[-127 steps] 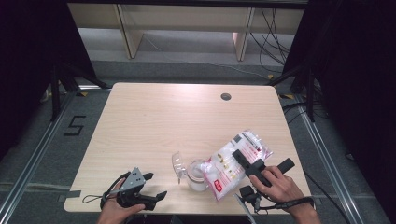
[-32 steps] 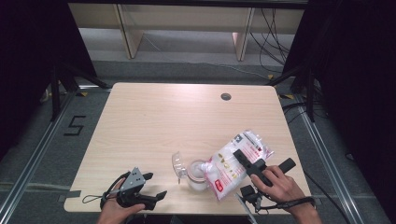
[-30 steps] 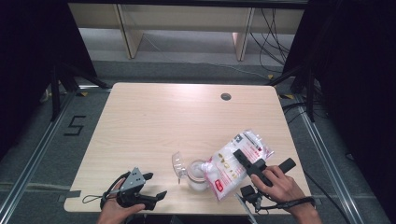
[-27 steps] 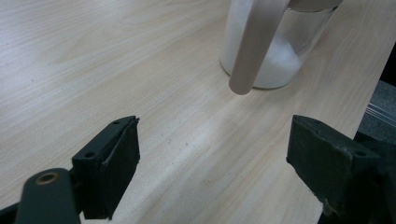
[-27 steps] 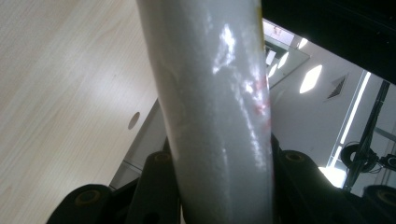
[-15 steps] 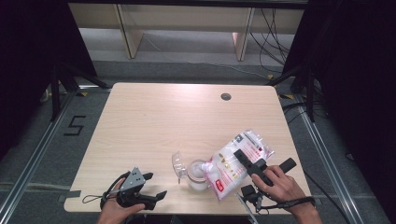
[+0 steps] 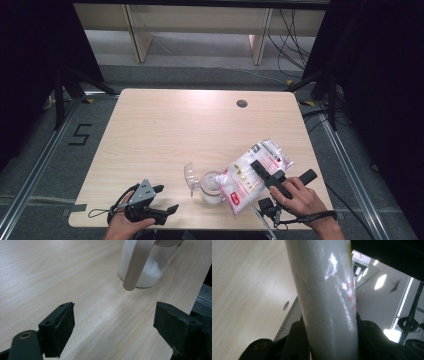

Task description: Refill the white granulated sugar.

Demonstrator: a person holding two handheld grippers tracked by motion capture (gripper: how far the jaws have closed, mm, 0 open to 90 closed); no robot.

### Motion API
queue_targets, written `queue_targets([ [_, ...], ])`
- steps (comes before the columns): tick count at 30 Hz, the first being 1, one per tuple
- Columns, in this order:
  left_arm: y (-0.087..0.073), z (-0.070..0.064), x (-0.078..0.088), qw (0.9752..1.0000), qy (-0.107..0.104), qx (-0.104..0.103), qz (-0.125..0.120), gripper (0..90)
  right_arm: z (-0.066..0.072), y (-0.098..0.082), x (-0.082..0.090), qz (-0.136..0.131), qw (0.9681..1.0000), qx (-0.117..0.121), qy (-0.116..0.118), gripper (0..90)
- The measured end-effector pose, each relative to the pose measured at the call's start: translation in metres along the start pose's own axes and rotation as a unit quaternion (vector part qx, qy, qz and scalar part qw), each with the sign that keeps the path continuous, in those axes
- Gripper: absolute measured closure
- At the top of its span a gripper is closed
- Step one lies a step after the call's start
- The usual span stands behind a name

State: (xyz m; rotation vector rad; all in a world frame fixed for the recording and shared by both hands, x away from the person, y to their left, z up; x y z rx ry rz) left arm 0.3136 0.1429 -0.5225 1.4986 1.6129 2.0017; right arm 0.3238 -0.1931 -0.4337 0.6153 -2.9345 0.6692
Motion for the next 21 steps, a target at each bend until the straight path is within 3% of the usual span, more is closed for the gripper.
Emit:
queue_targets([
  [4, 0.0001, 0.0007, 0.0005, 1.0000, 0.000, -0.002, 0.002, 16.7, -0.0009, -0.0007, -0.0005, -0.002, 1.0000, 0.007, 0.004, 72.4],
  [7, 0.0000, 0.0000, -0.0001, 1.0000, 0.000, 0.000, 0.000, 16.7, 0.0007, -0.0009, -0.0007, -0.002, 1.0000, -0.004, 0.001, 72.5],
  [13, 0.0001, 0.0007, 0.0001, 1.0000, 0.002, -0.002, 0.001, 16.8, 0.0001, -0.0014, -0.0011, -0.005, 1.0000, -0.002, 0.005, 72.5],
  [21, 0.0001, 0.0005, 0.0004, 1.0000, 0.000, -0.002, 0.002, 16.7, 0.0044, -0.0014, -0.0020, -0.007, 0.9994, -0.031, 0.010, 72.7],
])
Point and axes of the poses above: each handheld gripper's, and its own axes: x roughly backward along the jaws, y roughly out of its top, z roughly to its left, the point moved 4 cm from there along -x, roughly forward along the jaws, and after that the axes turned 4 degrees about z, right-handed, at the moved point
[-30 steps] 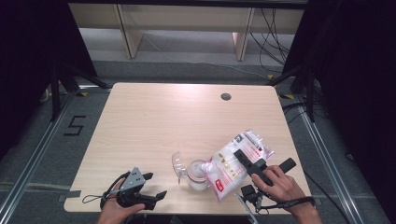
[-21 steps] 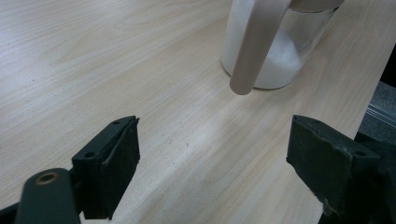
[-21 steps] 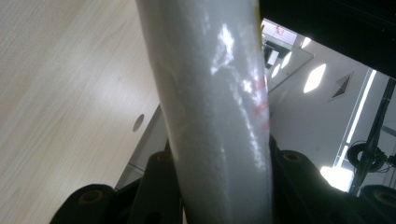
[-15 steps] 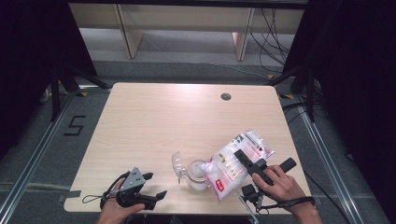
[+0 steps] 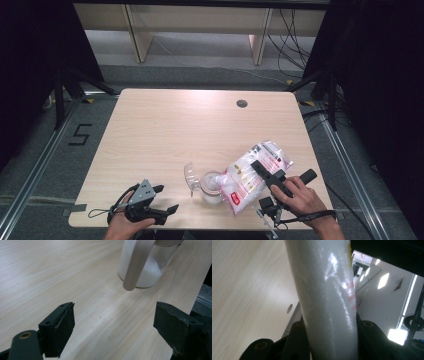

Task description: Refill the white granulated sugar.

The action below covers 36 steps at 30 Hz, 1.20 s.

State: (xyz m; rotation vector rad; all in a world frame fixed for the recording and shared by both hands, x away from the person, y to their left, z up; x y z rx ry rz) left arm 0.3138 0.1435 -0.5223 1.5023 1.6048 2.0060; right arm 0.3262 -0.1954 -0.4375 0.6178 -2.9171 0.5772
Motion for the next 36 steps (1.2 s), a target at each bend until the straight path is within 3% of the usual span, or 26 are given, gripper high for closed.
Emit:
queue_targets([
  [9, -0.0001, 0.0001, 0.0000, 1.0000, 0.000, 0.000, 0.000, 16.8, -0.0006, -0.0010, 0.0009, -0.002, 1.0000, 0.000, -0.001, 72.9],
  [17, 0.0002, 0.0003, 0.0002, 1.0000, 0.001, 0.000, -0.001, 16.8, -0.0020, -0.0014, 0.0023, 0.001, 0.9999, -0.014, 0.007, 73.0],
  [18, 0.0001, 0.0004, 0.0002, 1.0000, 0.001, 0.000, -0.001, 16.8, -0.0033, -0.0005, 0.0007, -0.013, 0.9998, -0.012, -0.004, 73.0],
  [21, 0.0000, 0.0001, 0.0000, 1.0000, 0.000, 0.000, 0.000, 16.8, -0.0020, -0.0013, 0.0023, -0.006, 0.9996, -0.026, -0.003, 73.1],
  [22, 0.0000, 0.0001, 0.0000, 1.0000, 0.000, 0.000, 0.000, 16.8, -0.0037, -0.0009, 0.0016, -0.010, 0.9998, -0.017, -0.005, 73.1],
  [27, 0.0000, 0.0001, -0.0003, 1.0000, 0.002, 0.000, -0.002, 16.8, -0.0029, -0.0026, 0.0027, -0.004, 0.9998, -0.021, 0.003, 73.1],
  [29, -0.0001, 0.0001, -0.0003, 1.0000, 0.002, 0.000, -0.002, 16.8, -0.0040, -0.0028, 0.0028, -0.005, 0.9999, -0.012, 0.002, 73.1],
  [31, -0.0001, 0.0000, -0.0004, 1.0000, 0.002, 0.001, -0.001, 16.8, -0.0035, -0.0035, 0.0040, -0.001, 0.9998, -0.020, 0.003, 73.2],
  [34, -0.0001, 0.0001, 0.0000, 1.0000, 0.000, 0.000, 0.000, 16.8, -0.0059, -0.0026, 0.0032, -0.009, 0.9999, -0.005, -0.005, 73.2],
  [36, -0.0001, 0.0003, 0.0001, 1.0000, 0.001, 0.000, 0.000, 16.8, -0.0047, -0.0033, 0.0043, -0.004, 0.9998, -0.018, -0.003, 73.2],
])
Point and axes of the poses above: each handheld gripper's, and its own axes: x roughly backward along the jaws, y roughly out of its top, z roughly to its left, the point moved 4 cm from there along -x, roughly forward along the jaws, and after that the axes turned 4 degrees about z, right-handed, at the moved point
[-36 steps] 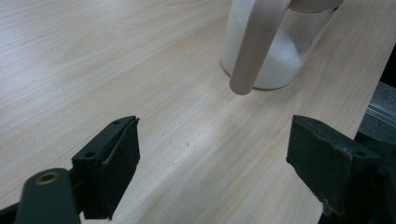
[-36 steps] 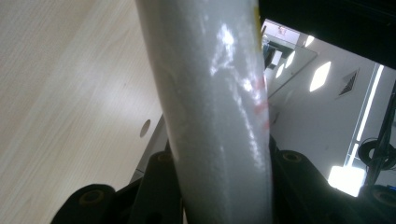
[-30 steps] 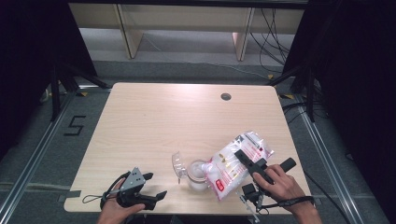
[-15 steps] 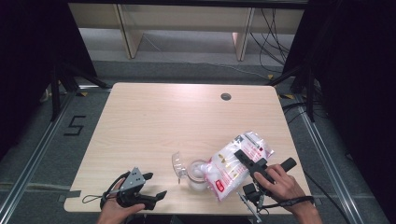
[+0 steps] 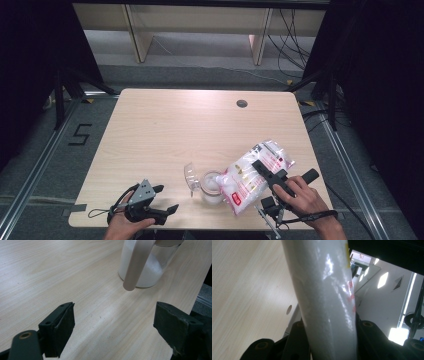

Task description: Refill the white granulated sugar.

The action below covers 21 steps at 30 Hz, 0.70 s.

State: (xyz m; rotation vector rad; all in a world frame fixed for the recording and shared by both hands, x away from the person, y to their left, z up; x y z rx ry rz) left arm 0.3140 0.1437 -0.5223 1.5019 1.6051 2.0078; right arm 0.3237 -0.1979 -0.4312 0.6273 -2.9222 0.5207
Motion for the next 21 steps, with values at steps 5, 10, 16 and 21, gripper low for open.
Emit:
queue_targets([
  [5, 0.0001, -0.0002, 0.0001, 1.0000, 0.000, 0.000, 0.000, 16.8, -0.0017, 0.0000, 0.0008, 0.003, 1.0000, 0.005, 0.003, 73.2],
  [10, 0.0002, 0.0001, 0.0002, 1.0000, 0.001, -0.001, -0.001, 16.8, -0.0023, -0.0002, 0.0014, 0.006, 0.9999, 0.005, 0.007, 73.3],
  [16, 0.0003, -0.0001, 0.0001, 1.0000, -0.001, 0.000, -0.003, 16.8, -0.0010, -0.0018, 0.0017, 0.004, 1.0000, -0.002, 0.000, 73.3],
  [21, 0.0002, 0.0003, 0.0004, 1.0000, 0.001, -0.001, -0.001, 16.8, -0.0029, -0.0034, 0.0027, 0.006, 1.0000, 0.004, 0.003, 73.3],
])
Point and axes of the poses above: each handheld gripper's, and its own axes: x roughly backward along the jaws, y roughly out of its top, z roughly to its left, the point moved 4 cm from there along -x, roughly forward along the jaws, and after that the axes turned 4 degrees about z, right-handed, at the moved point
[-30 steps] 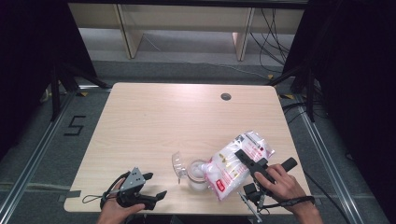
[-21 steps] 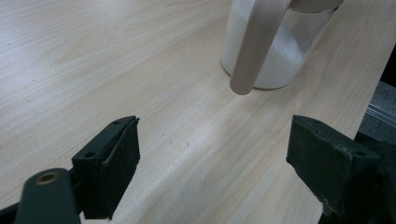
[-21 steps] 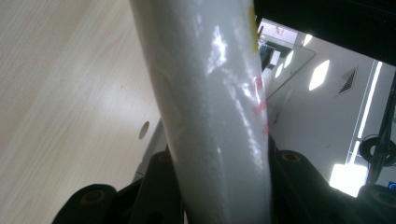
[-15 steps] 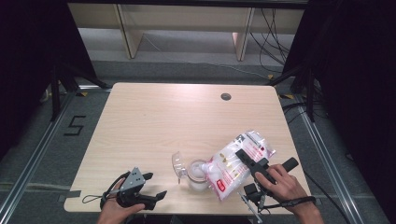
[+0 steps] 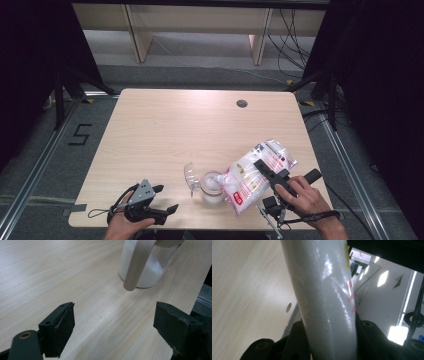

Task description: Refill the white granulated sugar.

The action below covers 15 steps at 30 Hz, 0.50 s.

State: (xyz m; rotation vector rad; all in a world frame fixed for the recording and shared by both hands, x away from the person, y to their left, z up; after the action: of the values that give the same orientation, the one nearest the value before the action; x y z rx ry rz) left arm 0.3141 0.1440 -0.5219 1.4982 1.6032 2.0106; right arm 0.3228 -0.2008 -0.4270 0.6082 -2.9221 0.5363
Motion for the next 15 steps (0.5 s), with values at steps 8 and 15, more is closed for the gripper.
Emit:
queue_targets([
  [8, -0.0001, 0.0017, -0.0001, 1.0000, 0.002, -0.009, -0.001, 16.8, -0.0006, -0.0013, 0.0015, 0.005, 1.0000, 0.003, 0.001, 73.3],
  [15, -0.0002, 0.0015, 0.0006, 1.0000, 0.001, -0.007, 0.005, 16.8, -0.0008, -0.0025, 0.0021, 0.009, 0.9999, 0.006, 0.004, 73.4],
])
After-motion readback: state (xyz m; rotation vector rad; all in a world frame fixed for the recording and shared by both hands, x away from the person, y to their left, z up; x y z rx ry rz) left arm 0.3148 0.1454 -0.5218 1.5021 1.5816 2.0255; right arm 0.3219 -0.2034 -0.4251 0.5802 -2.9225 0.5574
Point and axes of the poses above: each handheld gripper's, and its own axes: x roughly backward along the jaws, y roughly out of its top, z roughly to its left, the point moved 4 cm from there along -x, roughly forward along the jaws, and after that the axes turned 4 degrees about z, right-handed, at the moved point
